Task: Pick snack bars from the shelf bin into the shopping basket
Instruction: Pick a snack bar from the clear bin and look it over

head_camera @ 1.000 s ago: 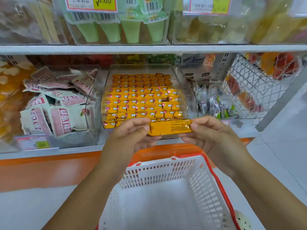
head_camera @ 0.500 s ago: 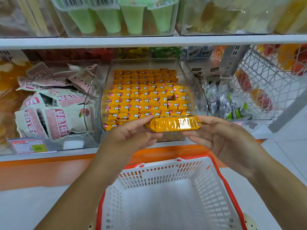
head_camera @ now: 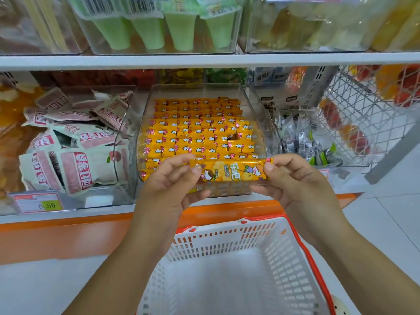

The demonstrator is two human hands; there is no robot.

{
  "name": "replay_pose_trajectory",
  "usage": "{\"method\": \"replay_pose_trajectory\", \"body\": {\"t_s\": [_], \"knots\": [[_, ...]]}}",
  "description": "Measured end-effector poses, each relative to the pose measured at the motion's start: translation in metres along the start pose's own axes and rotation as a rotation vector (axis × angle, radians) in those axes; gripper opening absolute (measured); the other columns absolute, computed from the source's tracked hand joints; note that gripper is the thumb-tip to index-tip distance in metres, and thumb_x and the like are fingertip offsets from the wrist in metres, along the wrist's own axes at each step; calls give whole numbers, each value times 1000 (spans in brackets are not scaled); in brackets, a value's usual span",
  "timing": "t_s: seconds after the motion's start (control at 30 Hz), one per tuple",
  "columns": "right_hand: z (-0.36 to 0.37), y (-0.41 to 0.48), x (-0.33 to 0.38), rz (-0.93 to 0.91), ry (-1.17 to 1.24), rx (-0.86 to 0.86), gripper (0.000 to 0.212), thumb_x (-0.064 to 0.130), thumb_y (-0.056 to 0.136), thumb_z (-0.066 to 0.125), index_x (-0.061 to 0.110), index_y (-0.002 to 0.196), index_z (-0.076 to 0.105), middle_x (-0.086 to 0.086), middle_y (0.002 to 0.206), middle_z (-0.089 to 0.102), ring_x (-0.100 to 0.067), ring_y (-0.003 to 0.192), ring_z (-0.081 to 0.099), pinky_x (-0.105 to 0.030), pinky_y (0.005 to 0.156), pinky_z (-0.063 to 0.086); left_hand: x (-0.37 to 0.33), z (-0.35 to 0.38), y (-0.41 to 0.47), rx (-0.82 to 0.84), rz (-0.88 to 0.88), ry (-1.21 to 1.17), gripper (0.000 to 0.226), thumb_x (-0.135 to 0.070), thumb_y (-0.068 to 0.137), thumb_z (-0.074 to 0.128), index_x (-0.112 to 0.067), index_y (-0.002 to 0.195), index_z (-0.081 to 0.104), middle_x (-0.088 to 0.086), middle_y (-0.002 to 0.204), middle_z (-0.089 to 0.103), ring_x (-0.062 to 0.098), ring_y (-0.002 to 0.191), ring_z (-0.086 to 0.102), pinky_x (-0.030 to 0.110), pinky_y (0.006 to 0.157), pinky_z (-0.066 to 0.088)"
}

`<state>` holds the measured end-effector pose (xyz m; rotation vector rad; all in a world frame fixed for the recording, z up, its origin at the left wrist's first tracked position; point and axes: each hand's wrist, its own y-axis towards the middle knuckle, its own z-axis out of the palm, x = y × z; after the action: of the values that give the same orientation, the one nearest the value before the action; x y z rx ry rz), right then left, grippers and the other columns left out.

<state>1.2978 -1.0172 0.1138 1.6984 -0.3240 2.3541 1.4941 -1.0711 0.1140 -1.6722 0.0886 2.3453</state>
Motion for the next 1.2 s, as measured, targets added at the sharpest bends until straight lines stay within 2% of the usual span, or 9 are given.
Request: {"method": "replay_pose_trajectory", "body": {"t_s": [0.1,0.2,0.33,0.47,0.57,0.77,1.0,1.07,1.2], "knots": [[5,-6,4,-68,-36,6,19,11,76,63,10,92,53,-6,74,69,-33,72,74,-26,60,58,-1,1,-3,-61,100,129,18,-11,85,66,-22,99,61,-1,79,73,19,77,73,24,58,57],[5,-9,3,-96,-83,4,14,14,76,65,10,89,59,-1,73,69,-28,70,73,-25,62,58,-1,-1,-5,-64,132,202,12,-14,86,66,-24,81,71,0,85,74,23,83,73,22,60,57],[-1,-7,1,-85,-88,91,28,38,64,81,23,85,71,-2,88,74,-24,77,74,-31,75,59,-5,-2,-4,-8,64,183,20,-18,78,68,-19,98,70,-3,92,77,16,84,75,20,62,57],[-5,-5,-2,-59,-131,144,50,47,52,91,26,91,68,-11,101,74,-28,88,73,-37,89,57,-2,-5,-2,-13,30,225,33,-24,62,73,-21,95,71,-4,94,77,18,82,75,24,65,57],[-4,-4,-2,-43,-84,147,39,38,57,88,24,88,68,-12,100,74,-29,86,73,-36,87,58,-2,-8,-1,-4,2,152,26,-20,65,71,-19,90,73,4,91,77,23,84,75,26,66,58],[-2,-5,3,48,70,129,22,11,79,61,0,97,57,-22,96,72,-32,85,74,-26,70,59,-5,-8,-3,4,-12,64,21,-18,72,65,-18,91,75,13,88,77,26,85,75,21,65,58],[-3,-5,8,91,112,161,27,6,81,54,-1,108,56,-20,100,73,-35,95,72,-31,78,60,-10,-11,-5,85,-14,33,28,-6,84,58,-15,106,71,12,97,77,23,92,74,20,70,58],[-4,-5,10,64,83,176,28,2,78,54,0,106,57,-14,90,74,-36,96,72,-31,79,60,-9,-13,-6,102,13,77,31,2,87,56,-14,110,70,10,99,77,22,94,74,21,73,58],[-5,-4,5,-5,-19,141,25,19,72,70,8,93,61,-13,88,74,-34,89,73,-29,74,60,-5,-14,-4,13,45,188,26,-17,74,66,-14,99,73,6,90,77,20,85,75,26,73,60]]}}
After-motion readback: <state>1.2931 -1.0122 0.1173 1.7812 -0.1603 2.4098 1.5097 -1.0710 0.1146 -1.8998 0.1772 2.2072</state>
